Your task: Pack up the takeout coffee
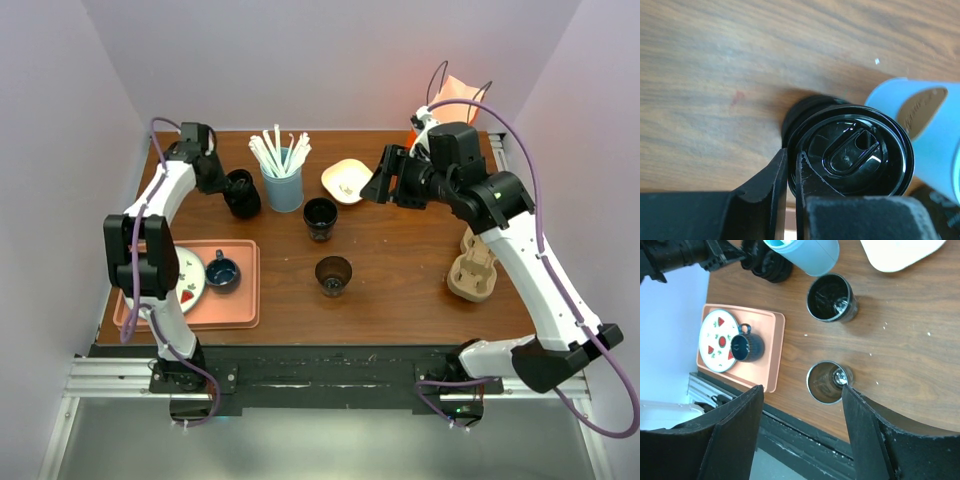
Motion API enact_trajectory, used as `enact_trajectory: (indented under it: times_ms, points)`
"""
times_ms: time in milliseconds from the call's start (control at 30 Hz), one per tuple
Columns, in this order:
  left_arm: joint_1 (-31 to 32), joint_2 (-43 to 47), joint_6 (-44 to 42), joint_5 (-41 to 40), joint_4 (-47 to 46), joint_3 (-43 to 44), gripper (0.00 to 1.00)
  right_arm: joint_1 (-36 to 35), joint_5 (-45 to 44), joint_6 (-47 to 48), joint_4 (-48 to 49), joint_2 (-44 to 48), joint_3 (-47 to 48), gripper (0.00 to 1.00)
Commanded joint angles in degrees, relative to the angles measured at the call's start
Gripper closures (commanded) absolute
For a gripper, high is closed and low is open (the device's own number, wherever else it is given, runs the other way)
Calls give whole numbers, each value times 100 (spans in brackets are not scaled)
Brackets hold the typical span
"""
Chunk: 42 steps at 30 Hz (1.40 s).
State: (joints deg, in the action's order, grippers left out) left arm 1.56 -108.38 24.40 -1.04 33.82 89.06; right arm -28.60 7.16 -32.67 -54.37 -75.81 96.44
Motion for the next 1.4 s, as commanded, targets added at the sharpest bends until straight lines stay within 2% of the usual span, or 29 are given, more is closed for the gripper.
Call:
enact_trajectory:
  times_ms: [0, 100, 200, 233, 267, 300, 333, 367, 400, 467, 533, 567, 600, 633, 667, 700, 800, 933, 1067, 1133, 1233, 1367]
  points:
    - [-42, 746, -76, 498, 291, 77, 95, -5, 722, 164, 812, 66, 69, 31]
    - [-42, 1281, 11, 1165, 265, -309, 97, -67, 884, 103, 1472, 198, -273, 31]
    - [-42, 1957, 231, 2394, -120, -862, 98, -119, 1076, -133, 2183, 347, -686, 32]
    - [-42, 2170, 371, 3198, -635, -1290, 98, -172, 1121, -239, 2594, 382, -784, 32]
    - [-42, 2389, 781, 3633, -1032, -1564, 99, -216, 1130, -345, 2824, 444, -881, 32]
    - [-42, 2827, 1081, 4429, -2019, -1854, 100, -268, 1217, -528, 3296, 479, -1073, 32]
    - [-33, 3022, 1423, 4759, -2525, -2379, 100, -339, 1287, -626, 3545, 514, -1171, 32]
    - [-16, 3311, 2123, 5032, -3008, -2584, 100, -357, 1384, -714, 3808, 567, -1267, 33]
    - [19, 3340, 2434, 5574, -3944, -2743, 100, -400, 1498, -872, 4263, 594, -1460, 33]
    - [282, 3315, 3284, 5956, -4749, -3051, 100, -444, 1701, -961, 4636, 646, -1619, 33]
    - [597, 3306, 3928, 6211, -6040, -3384, 100, -541, 1623, -874, 4813, 638, -1725, 33]
    - [687, 3253, 4845, 6282, -6698, -3517, 100, -567, 1613, -812, 4804, 620, -1717, 33]
    - [766, 3201, 5333, 6352, -7984, -3657, 100, -603, 1613, -690, 4787, 577, -1725, 33]
    - [906, 3139, 5773, 6353, -8527, -3824, 100, -620, 1605, -645, 4787, 559, -1708, 33]
    - [968, 3025, 6587, 6318, -9072, -3895, 100, -620, 1561, -601, 4760, 541, -1699, 33]
    - [1021, 2946, 6943, 6274, -10035, -3939, 100, -655, 1552, -566, 4760, 515, -1673, 34]
    - [1109, 2735, 7868, 6117, -11104, -3975, 100, -761, 1613, -487, 4917, 523, -1681, 36]
    - [1179, 2594, 8361, 5940, -11433, -4028, 100, -910, 1474, -66, 5033, 760, -1831, 43]
    - [1267, 2628, 8274, 5922, -10863, -4229, 100, -1060, 894, 1005, 5146, 1094, -2198, 46]
    - [1311, 2742, 8186, 5914, -10529, -4440, 100, -1139, 577, 1752, 5602, 1261, -2454, 49]
    - [1346, 2901, 8159, 5913, -10239, -4713, 100, -1218, 497, 2667, 6052, 1499, -2823, 47]
    - [1496, 3059, 7975, 5966, -9659, -4898, 100, -1385, 576, 3904, 5938, 1552, -3017, 43]
